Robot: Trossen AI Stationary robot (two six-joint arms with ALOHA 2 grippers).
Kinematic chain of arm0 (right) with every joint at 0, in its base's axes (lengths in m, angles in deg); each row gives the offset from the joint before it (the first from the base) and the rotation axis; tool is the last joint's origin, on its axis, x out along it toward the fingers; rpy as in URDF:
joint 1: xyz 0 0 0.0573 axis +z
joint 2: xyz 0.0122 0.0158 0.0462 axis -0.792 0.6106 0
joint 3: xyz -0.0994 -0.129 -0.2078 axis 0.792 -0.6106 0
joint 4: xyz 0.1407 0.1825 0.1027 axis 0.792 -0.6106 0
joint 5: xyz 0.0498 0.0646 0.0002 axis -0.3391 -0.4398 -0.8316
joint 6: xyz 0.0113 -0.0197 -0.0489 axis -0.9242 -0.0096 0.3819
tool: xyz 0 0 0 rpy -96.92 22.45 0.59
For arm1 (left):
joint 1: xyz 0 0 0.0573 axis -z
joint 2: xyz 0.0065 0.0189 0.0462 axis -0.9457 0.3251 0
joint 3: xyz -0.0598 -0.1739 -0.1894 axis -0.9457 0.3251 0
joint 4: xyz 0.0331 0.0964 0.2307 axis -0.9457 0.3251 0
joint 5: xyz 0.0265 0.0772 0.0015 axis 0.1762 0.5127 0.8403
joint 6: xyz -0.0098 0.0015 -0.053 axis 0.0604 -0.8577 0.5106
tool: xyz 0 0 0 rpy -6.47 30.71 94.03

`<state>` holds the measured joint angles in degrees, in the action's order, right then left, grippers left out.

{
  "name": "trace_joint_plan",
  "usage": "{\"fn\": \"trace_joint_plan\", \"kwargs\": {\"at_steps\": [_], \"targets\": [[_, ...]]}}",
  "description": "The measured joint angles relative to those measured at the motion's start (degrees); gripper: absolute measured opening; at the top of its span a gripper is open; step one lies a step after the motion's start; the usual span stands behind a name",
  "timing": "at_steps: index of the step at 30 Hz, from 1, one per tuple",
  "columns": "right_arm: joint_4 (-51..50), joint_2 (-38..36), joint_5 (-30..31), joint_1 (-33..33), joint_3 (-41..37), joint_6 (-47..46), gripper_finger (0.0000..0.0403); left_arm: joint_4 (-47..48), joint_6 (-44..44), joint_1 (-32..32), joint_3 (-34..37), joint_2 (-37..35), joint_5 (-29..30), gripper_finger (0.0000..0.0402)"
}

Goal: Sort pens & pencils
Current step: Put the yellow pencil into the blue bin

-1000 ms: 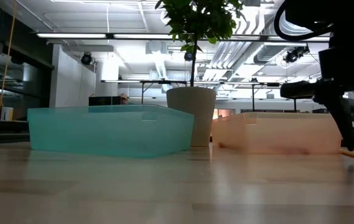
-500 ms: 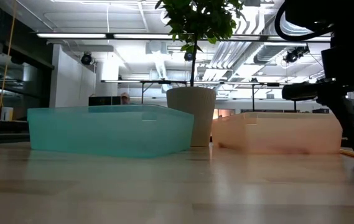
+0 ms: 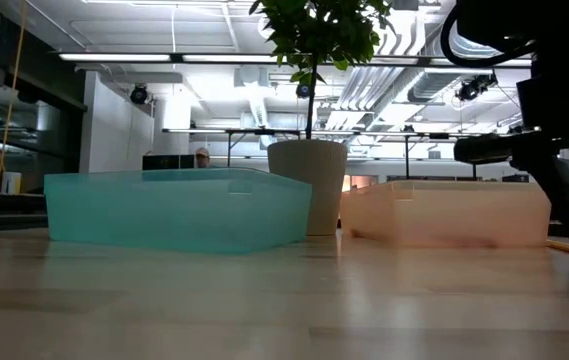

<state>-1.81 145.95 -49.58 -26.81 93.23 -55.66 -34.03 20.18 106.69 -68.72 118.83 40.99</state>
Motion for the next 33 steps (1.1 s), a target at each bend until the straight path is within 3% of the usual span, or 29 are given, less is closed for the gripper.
{"fn": "trace_joint_plan", "kwargs": {"at_steps": [8, 25, 33], "targets": [[0.2, 1.8, -1.7, 0.3, 0.0, 0.1, 0.0107, 0.0, 0.0, 0.0, 0.0, 0.0, 0.0, 0.0161], [1.3, 3.1, 3.4, 2.3, 0.1, -1.2, 0.0107, 0.0, 0.0, 0.0, 0.0, 0.0, -1.0, 0.0161], [1.8, 3.1, 4.7, 2.3, 0.0, -2.3, 0.0060, 0.0, 0.0, 0.0, 0.0, 0.0, -1.0, 0.0161]]}}
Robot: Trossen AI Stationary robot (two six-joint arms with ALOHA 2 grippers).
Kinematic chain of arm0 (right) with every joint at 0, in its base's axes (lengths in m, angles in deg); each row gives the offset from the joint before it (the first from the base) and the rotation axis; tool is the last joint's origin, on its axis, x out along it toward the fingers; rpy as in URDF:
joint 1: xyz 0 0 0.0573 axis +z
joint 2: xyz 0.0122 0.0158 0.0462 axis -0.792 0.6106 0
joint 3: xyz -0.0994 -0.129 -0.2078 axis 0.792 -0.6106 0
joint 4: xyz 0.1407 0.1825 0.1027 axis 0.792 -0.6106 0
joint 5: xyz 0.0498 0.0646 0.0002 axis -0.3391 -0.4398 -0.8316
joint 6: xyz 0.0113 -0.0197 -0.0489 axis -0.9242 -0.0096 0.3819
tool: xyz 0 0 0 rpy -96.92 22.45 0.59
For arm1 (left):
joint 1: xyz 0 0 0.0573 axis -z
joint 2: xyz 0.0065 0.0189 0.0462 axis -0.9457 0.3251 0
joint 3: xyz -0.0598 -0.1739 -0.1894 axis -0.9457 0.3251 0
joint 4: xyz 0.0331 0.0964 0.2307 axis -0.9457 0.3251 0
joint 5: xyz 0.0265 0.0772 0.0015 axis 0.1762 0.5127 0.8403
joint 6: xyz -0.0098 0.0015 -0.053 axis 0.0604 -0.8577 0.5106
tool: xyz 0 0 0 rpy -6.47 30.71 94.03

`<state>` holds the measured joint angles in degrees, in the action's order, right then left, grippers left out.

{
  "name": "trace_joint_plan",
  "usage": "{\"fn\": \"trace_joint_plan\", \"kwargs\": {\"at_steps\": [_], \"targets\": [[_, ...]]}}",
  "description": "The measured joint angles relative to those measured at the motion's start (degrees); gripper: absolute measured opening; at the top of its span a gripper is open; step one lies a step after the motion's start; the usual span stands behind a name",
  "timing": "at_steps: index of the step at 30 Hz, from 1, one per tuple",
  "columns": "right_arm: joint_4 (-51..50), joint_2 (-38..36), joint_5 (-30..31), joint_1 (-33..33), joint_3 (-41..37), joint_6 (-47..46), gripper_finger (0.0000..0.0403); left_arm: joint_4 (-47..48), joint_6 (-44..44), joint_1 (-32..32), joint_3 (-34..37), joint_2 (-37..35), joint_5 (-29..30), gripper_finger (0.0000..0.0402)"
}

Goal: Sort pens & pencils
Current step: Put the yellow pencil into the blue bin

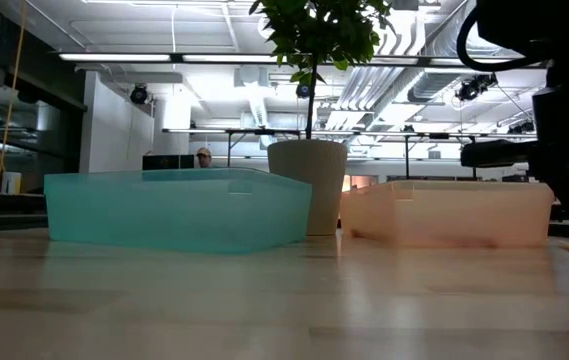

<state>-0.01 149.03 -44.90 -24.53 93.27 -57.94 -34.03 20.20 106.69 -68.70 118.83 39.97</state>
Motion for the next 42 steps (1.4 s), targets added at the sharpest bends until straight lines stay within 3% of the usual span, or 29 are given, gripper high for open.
{"fn": "trace_joint_plan", "kwargs": {"at_steps": [12, 17, 25, 29, 42], "targets": [[0.4, -0.2, 0.9, 0.0, 0.2, -1.2, 0.0043, 0.4, 0.0, 0.0, 0.0, 0.0, 0.3, 0.0161], [3.5, -0.8, 4.9, -0.4, 3.8, -1.3, 0.0041, 0.8, 0.0, 0.0, 0.0, 0.0, 0.4, 0.0161], [3.2, -0.7, 1.9, -4.0, 9.4, -1.3, 0.0002, 1.2, 0.0, 0.0, 0.0, 0.0, 0.4, 0.0161], [0.6, -0.6, -2.1, -6.5, 9.4, -2.4, 0.0015, 1.4, 0.0, 0.0, 0.0, 0.0, 0.0, 0.0161], [-3.5, 2.0, -2.8, -8.0, 9.4, 1.0, 0.0055, 1.8, 0.0, 0.0, 0.0, 0.0, -0.7, 0.0161]]}}
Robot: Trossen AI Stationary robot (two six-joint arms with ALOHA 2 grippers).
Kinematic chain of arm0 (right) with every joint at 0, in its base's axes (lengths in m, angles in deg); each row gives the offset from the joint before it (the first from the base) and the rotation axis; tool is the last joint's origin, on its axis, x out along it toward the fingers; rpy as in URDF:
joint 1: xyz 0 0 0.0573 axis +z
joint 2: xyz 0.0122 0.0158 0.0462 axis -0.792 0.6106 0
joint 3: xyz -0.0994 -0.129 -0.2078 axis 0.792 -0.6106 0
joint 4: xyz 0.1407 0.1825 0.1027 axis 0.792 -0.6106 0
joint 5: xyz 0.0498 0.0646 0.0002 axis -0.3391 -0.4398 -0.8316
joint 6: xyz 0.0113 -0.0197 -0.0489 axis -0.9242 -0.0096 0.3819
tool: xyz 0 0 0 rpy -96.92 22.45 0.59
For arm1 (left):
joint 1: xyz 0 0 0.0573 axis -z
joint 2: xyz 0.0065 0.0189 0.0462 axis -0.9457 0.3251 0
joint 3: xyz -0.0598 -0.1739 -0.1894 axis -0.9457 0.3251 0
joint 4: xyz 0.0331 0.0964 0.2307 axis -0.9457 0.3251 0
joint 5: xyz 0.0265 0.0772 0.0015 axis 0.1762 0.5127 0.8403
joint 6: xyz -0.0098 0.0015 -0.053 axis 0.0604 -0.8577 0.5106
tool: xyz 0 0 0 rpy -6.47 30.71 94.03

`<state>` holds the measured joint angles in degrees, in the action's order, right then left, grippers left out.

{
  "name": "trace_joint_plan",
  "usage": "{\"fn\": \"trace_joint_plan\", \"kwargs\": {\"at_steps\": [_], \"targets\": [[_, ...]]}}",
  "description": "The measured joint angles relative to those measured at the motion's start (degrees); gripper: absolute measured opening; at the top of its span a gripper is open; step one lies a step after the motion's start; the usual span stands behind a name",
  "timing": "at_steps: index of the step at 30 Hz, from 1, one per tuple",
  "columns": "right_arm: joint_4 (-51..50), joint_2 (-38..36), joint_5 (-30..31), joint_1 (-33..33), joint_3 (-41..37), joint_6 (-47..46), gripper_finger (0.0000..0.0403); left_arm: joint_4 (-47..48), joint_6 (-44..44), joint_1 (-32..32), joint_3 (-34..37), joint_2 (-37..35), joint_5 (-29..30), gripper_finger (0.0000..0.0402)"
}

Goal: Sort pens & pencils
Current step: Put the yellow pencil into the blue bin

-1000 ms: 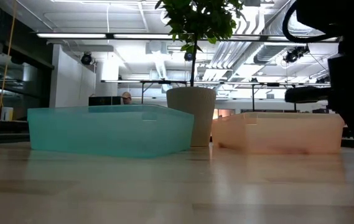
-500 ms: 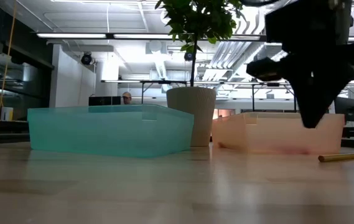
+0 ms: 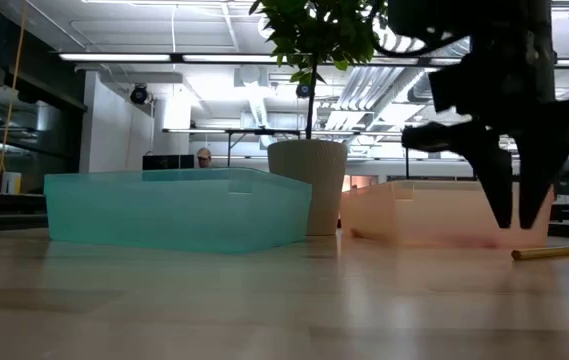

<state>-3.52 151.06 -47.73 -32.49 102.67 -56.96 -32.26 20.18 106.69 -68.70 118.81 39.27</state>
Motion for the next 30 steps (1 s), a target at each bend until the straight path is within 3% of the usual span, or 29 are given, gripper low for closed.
{"fn": "trace_joint_plan", "kwargs": {"at_steps": [30], "targets": [[1.1, 2.5, -1.6, 1.1, 0.0, 0.9, 0.0055, 0.2, 0.0, 0.0, 0.0, 0.0, -0.8, 0.0161]]}}
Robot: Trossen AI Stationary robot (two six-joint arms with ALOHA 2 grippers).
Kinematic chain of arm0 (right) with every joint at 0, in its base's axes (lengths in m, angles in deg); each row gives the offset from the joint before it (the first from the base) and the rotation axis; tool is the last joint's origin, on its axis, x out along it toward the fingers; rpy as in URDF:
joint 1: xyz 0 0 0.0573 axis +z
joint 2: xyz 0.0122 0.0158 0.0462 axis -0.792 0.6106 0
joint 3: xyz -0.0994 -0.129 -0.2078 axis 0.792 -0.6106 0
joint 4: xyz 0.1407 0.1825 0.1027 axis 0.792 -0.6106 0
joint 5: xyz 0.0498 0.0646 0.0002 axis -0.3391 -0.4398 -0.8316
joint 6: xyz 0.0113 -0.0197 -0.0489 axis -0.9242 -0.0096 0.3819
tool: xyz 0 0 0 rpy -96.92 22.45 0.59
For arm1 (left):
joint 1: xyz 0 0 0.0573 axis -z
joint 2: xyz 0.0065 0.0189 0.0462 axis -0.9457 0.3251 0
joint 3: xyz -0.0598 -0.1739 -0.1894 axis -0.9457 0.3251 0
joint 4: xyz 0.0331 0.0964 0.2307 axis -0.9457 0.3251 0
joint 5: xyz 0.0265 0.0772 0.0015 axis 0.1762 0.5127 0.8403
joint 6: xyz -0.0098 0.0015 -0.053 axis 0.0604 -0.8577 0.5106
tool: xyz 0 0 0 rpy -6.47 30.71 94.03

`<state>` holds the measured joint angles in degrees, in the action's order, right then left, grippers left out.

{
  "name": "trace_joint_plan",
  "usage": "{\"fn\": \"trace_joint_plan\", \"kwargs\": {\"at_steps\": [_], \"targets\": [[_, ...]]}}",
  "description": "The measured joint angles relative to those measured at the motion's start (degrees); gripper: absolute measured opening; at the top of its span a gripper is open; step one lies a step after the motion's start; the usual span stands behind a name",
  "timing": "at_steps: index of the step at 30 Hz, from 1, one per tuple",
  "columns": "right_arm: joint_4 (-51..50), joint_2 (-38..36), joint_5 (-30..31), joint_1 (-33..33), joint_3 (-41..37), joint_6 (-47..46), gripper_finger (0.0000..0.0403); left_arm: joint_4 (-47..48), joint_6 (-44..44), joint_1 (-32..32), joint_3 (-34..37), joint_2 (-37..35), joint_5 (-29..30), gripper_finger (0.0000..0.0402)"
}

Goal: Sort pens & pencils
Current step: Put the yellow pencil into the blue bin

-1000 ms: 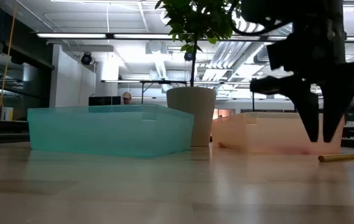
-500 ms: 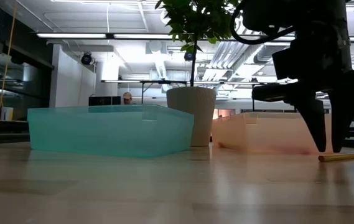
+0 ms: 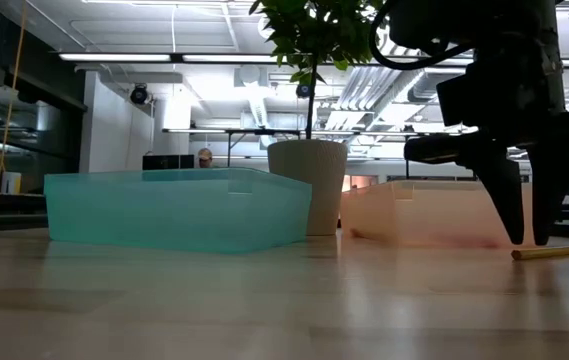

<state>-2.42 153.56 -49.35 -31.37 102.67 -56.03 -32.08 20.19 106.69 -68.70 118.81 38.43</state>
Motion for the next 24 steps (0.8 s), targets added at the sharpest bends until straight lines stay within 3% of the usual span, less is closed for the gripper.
{"fn": "trace_joint_plan", "kwargs": {"at_steps": [14, 24], "targets": [[0.4, 0.0, -0.5, -0.1, 0.0, 0.0, 0.0056, 0.0, 0.0, 0.0, 0.0, 0.0, 0.0, 0.0161], [0.2, 0.0, -0.4, -1.9, 0.0, 0.2, 0.0104, 0.0, 0.0, 0.0, 0.0, 0.0, 0.0, 0.0161]]}}
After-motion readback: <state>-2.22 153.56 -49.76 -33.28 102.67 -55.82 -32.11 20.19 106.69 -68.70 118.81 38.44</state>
